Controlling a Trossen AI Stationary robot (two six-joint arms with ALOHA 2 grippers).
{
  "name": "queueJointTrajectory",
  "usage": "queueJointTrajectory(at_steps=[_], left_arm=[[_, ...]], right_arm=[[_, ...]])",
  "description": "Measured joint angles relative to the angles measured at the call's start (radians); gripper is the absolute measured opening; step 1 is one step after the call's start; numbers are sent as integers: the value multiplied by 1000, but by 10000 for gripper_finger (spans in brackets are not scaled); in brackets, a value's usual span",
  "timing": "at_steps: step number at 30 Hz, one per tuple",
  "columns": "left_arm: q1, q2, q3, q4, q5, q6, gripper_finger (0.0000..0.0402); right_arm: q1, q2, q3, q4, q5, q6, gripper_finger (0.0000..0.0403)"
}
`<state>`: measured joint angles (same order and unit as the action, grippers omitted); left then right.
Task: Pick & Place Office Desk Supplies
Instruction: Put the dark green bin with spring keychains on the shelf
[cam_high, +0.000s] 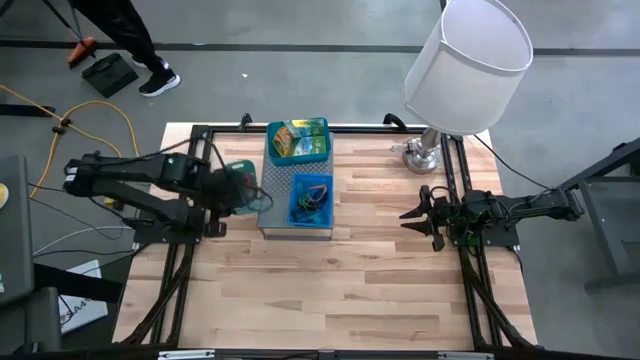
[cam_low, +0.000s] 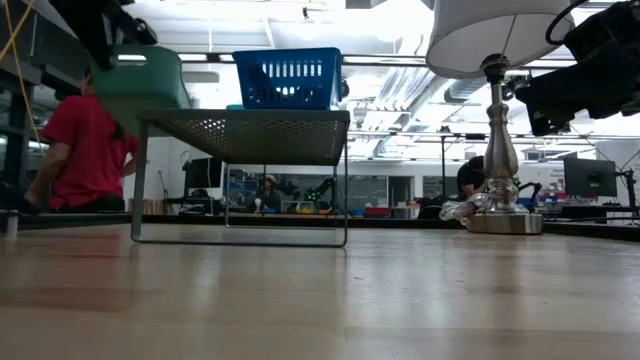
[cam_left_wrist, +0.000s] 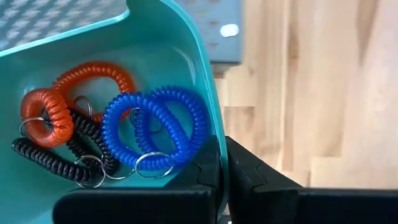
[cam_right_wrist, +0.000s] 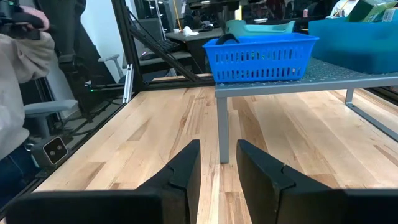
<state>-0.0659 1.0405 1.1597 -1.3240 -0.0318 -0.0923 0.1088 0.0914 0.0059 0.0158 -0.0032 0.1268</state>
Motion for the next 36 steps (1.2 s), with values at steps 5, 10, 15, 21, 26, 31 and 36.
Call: queueJointTrajectory(at_steps=[5,10,15,21,26,31,36], left_arm=[[-103,98,51,0,1,-11,1],[-161,168,102,-1,1,27,1],[-158,199,135,-3,0,71,1],[-102,200,142,7,0,116,1],[-72,219,144,28,0,143,1],[-72,277,182,26,1,178,1],[-69,321,241,23,-2,202,1]], right_arm=[[0,0,0,0,0,0,91],[0,0,0,0,0,0,91],[0,0,0,2,0,0,91],[0,0,0,2,0,0,91],[0,0,0,2,0,0,91],[0,0,0,2,0,0,91],[0,0,0,2,0,0,91]])
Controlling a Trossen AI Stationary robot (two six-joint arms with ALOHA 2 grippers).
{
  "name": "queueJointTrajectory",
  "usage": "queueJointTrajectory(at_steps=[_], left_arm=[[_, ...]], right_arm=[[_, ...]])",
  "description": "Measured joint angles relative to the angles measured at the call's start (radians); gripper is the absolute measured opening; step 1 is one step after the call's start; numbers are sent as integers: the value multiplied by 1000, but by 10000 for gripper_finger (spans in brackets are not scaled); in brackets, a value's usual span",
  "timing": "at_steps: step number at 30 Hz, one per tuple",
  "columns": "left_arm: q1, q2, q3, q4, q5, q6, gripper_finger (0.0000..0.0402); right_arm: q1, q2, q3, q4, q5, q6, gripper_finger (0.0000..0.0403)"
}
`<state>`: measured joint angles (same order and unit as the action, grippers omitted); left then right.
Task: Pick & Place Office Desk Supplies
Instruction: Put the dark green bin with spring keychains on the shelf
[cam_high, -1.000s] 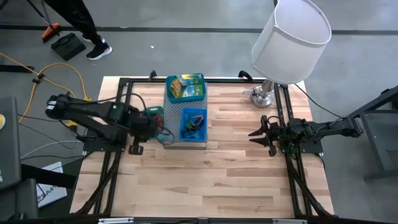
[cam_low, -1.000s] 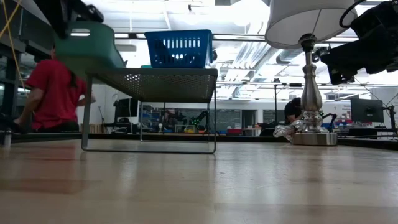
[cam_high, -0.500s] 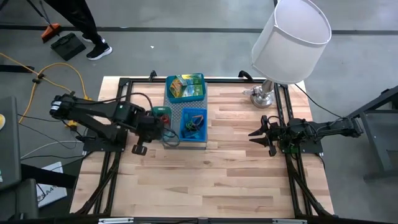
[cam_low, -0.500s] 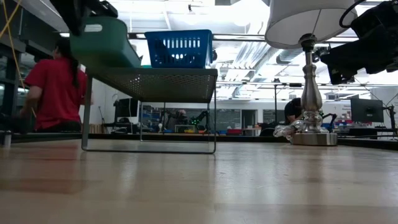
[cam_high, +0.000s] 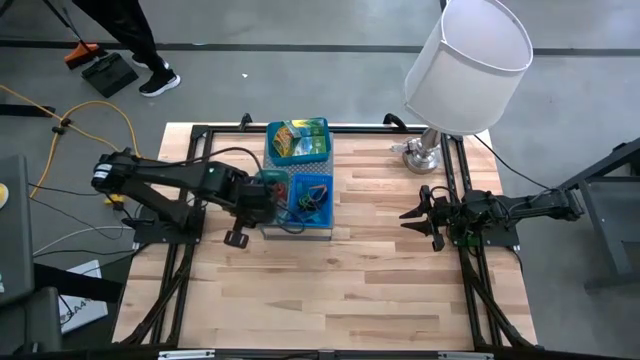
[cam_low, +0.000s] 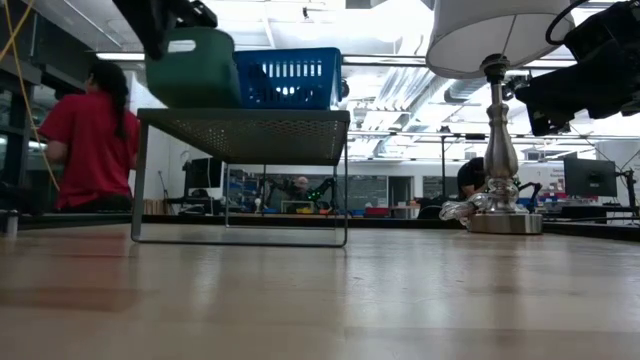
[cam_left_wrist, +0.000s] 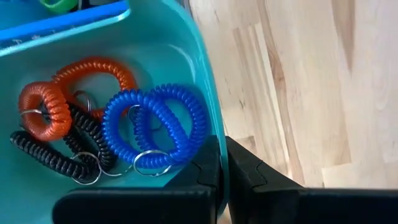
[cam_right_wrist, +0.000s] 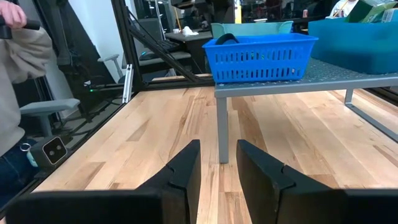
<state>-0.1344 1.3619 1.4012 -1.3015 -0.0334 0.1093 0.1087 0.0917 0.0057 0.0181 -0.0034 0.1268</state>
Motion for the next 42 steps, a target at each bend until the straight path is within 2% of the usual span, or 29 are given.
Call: queueJointTrajectory(at_steps=[13,22,35,42], left_arm=[[74,42,20,-14,2,4,1],[75,41,20,-16,5,73,1],[75,41,20,-15,3,77,2],[75,41,20,-15,2,76,46]], right_arm=[[0,0,0,0,0,0,91],[0,0,0,0,0,0,91],[0,0,0,0,0,0,91],[0,0,0,0,0,0,91]])
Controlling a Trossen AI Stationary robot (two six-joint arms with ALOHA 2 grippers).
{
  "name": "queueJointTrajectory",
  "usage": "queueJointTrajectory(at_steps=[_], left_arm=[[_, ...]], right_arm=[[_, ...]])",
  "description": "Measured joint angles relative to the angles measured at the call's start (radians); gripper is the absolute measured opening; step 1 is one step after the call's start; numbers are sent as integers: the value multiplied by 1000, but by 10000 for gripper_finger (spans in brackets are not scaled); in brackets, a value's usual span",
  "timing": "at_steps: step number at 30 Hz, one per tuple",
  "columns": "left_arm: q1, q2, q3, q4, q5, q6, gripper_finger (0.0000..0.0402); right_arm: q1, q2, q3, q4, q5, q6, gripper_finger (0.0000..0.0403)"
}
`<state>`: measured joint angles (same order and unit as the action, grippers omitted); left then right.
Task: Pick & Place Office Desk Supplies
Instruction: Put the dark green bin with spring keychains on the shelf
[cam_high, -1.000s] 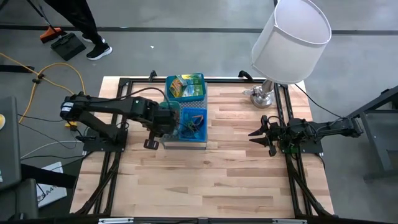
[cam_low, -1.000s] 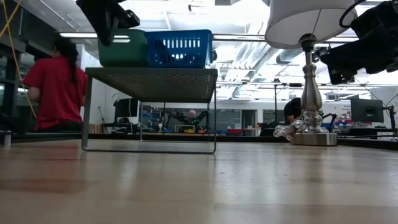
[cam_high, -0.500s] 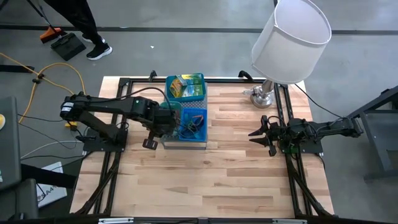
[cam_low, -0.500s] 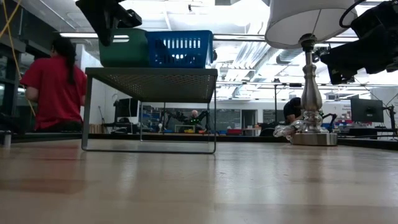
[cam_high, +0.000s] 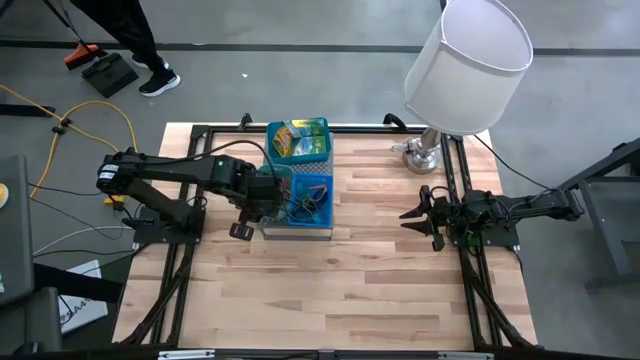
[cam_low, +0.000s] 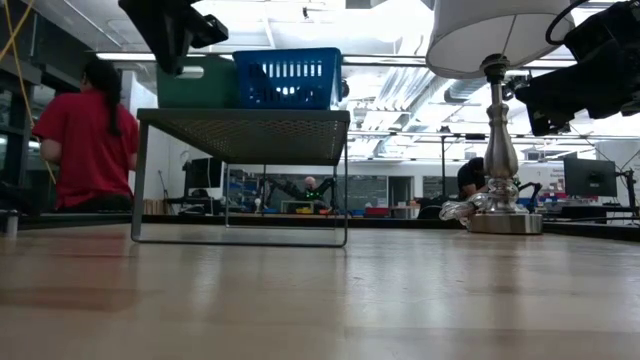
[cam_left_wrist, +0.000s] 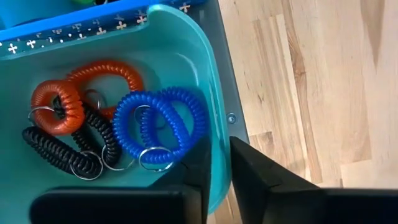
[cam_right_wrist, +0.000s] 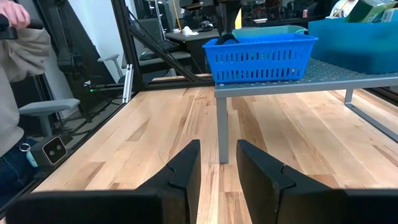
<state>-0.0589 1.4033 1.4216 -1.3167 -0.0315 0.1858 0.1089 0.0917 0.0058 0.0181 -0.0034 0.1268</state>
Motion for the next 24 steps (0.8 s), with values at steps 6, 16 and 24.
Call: queueJointTrajectory(at_steps=[6,16,24], left_arm=[[0,0,0,0,0,-2,72],[0,-2,0,0,2,-13,74],[0,-7,33,-10,3,-13,74]], right_arm=[[0,0,0,0,0,0,91],[0,0,0,0,0,0,91],[0,0,0,0,0,0,91]])
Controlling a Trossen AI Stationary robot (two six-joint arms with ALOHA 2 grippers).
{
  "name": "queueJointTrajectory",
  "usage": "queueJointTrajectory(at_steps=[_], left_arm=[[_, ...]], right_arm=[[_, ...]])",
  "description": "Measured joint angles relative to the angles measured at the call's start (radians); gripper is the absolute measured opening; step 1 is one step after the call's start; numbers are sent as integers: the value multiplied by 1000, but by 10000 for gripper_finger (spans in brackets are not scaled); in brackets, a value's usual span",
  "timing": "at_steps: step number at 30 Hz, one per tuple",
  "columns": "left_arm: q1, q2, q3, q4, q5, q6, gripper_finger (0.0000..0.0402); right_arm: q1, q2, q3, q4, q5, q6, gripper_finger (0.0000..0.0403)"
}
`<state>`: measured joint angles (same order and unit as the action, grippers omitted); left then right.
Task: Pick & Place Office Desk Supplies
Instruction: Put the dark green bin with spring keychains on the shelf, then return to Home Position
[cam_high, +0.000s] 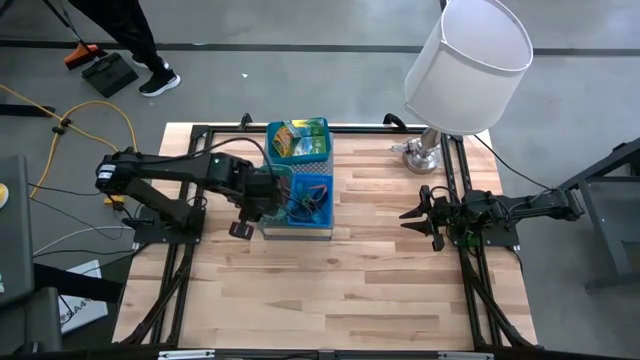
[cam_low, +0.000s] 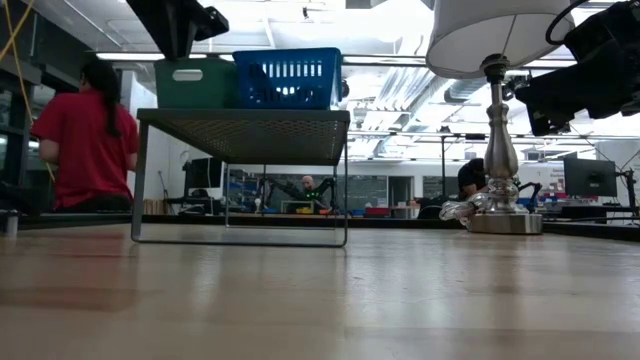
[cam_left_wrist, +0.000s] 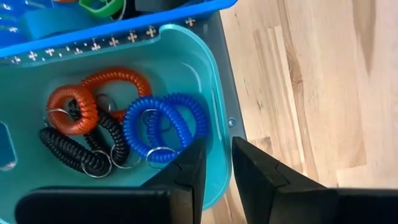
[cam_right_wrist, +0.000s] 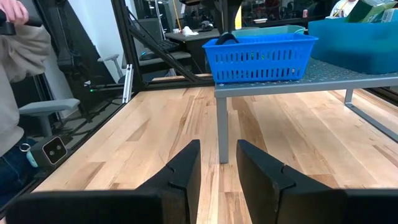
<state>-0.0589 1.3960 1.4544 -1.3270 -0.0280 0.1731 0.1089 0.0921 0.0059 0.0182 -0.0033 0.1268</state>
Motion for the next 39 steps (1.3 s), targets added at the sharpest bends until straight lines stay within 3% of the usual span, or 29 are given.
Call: queueJointTrajectory(at_steps=[15,30,39], left_arm=[[0,-7,16,-2,-30,12,74],[-6,-219,16,-41,-138,-29,74],[-10,-238,15,-89,-154,-86,74]], right_arm=[[0,0,0,0,0,0,91],[0,0,0,0,0,0,91],[0,0,0,0,0,0,91]])
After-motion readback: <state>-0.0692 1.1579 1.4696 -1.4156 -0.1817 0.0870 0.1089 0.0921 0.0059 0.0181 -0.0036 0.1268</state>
